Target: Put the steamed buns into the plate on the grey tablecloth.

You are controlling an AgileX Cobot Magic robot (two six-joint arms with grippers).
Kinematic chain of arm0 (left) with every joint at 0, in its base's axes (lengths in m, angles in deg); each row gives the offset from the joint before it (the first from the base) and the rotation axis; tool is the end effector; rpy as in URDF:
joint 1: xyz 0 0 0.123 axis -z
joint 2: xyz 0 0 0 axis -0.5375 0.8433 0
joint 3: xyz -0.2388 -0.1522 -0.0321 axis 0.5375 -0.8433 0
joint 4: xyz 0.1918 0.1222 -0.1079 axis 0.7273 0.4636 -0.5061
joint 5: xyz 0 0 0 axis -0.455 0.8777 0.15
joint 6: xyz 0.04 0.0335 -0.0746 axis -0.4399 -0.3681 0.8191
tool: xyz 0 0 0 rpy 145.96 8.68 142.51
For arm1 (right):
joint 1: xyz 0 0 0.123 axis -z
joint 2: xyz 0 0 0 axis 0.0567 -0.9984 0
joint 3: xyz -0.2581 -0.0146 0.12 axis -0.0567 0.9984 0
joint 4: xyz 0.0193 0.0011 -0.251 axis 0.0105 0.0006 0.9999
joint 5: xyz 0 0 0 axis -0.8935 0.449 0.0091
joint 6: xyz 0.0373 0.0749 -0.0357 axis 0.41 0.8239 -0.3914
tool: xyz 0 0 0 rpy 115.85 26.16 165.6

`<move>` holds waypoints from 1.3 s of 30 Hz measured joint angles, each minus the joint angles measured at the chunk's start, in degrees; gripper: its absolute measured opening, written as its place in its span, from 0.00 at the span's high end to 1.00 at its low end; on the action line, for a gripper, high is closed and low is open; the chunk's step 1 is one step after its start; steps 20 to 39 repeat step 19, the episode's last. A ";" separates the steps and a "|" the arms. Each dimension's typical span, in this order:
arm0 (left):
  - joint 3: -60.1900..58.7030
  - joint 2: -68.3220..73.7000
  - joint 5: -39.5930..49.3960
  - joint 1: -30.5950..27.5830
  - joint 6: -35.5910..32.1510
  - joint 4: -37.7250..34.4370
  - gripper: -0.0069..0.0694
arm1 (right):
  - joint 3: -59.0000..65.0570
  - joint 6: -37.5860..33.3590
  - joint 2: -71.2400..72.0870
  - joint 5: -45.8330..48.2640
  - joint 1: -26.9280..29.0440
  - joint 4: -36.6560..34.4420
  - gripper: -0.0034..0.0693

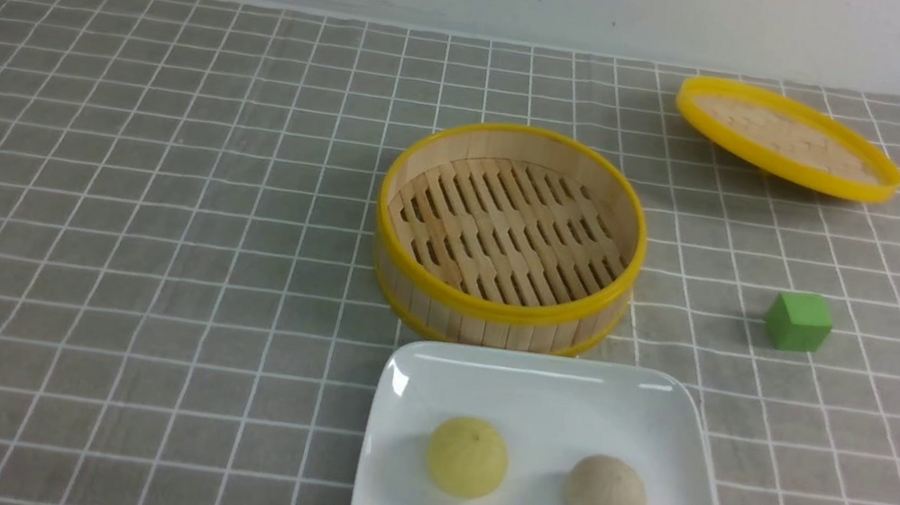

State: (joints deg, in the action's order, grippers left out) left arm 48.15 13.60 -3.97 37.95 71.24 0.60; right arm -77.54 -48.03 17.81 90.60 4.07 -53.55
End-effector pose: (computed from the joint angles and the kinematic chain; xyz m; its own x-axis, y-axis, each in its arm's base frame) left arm 0.0530 0.0010 0.1723 -0.2870 -0.0031 -0.9579 0.0224 0.9997 -0.0100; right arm 0.0514 -0.0048 0.1720 -0.3076 0.1225 -0.9436 0.0939 0.9907 0.0980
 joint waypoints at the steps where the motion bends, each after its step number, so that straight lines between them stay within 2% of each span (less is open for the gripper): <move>1: 0.00 0.00 0.00 0.00 0.00 0.00 0.74 | 0.00 0.00 0.00 0.00 0.00 0.00 0.69; 39: 0.00 0.00 0.04 0.00 0.00 0.00 0.74 | 0.00 0.00 0.00 0.00 0.00 0.00 0.66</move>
